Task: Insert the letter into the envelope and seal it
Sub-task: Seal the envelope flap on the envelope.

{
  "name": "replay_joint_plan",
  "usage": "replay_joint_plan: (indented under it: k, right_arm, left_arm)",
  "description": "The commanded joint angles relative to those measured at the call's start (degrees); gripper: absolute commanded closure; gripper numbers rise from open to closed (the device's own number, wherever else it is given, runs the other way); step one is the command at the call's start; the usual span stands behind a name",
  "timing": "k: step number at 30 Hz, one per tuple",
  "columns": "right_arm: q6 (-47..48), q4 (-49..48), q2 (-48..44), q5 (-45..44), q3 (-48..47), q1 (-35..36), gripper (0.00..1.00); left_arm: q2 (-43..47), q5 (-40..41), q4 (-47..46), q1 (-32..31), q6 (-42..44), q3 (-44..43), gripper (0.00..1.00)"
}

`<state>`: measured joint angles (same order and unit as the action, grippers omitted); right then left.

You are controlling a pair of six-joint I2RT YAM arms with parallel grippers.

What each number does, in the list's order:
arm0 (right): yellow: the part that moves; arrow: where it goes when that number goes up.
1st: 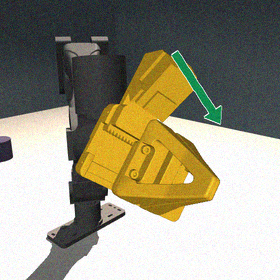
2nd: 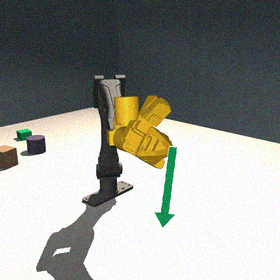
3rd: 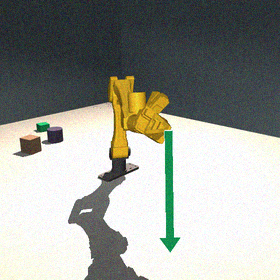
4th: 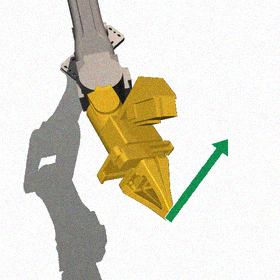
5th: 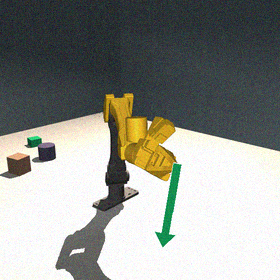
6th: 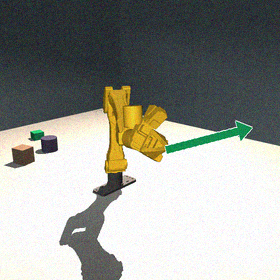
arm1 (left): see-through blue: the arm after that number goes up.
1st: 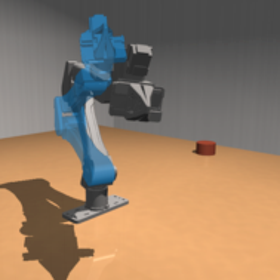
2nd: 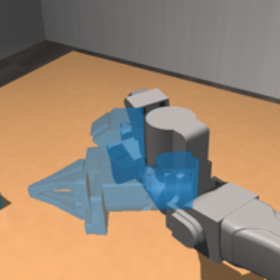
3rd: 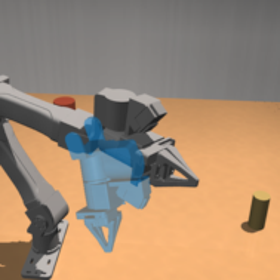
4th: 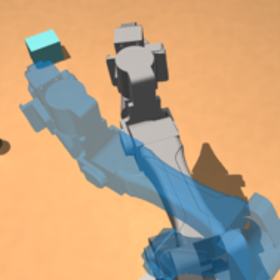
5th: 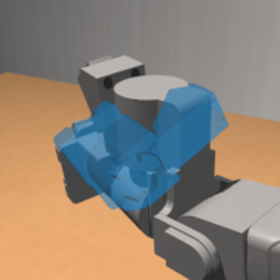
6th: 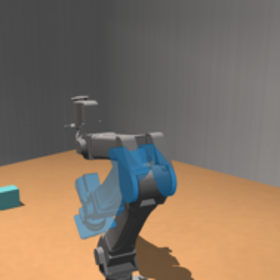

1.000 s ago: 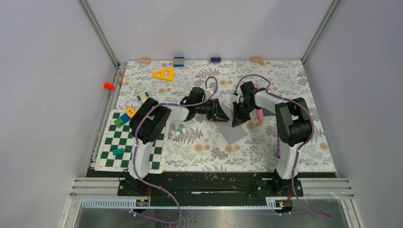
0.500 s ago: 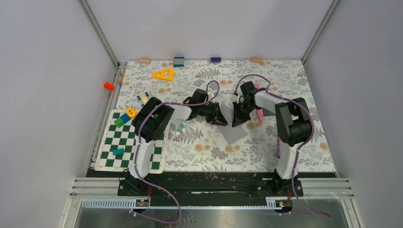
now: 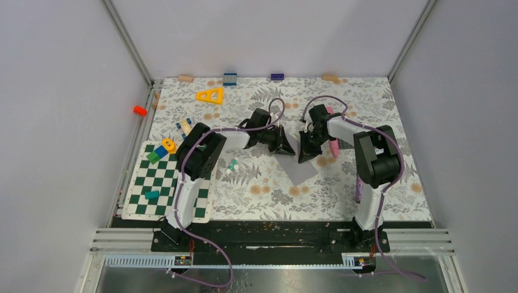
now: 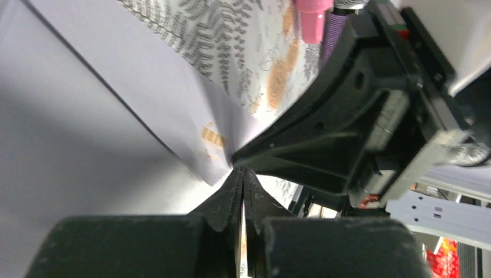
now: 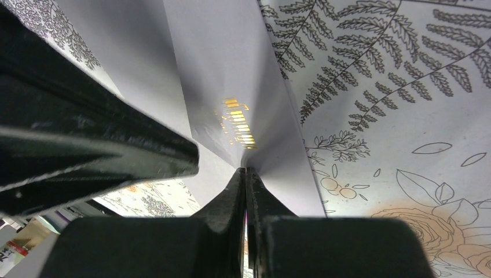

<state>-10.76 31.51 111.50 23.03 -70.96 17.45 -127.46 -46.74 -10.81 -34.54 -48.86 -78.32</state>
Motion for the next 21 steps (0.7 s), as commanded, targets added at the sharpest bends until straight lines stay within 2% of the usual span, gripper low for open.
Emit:
replay_joint_plan:
  k: [1,5,10,12,14,16,18,21]
  right_arm:
    - [0.28,0.32,0.44,-0.65,0.64,-0.22,1.0]
    - [0.07,0.39,0.25,-0.33,0.5,-0.49,1.0]
    - [0.48,0.32,-0.5,0.36,0.3,-0.66,1.0]
    - [1.06,0.41,-1.59,1.16,0.13,-1.06,0.85]
    - [2.26,0.51,-3.36,2.88,0.0,-2.11,0.59]
    - [3.49,1.17,-5.16,4.33,-0.58,-4.09,0.4]
    - [5.22,2.44,-6.12,5.33,-1.52,-6.85,0.28]
    - [7.63,4.25,-6.04,5.22,-1.32,-8.68,0.2]
  left_arm:
    - [-1.85,4.07,10.3,-0.47,6.74,-3.76,1.0]
    - [-0.87,8.25,16.34,-0.82,10.1,-3.04,1.0]
    - [-1.48,11.09,19.02,-1.09,11.96,-3.65,1.0]
    - [-2.11,11.09,19.56,-1.32,12.2,-4.64,1.0]
    - [-2.64,10.85,20.31,-1.56,12.34,-5.66,1.0]
    - [-2.95,10.44,20.54,-1.64,12.53,-6.06,1.0]
    - [-2.9,10.43,20.83,-1.71,12.91,-6.11,1.0]
    - [-3.05,10.3,21.38,-1.83,13.41,-6.5,1.0]
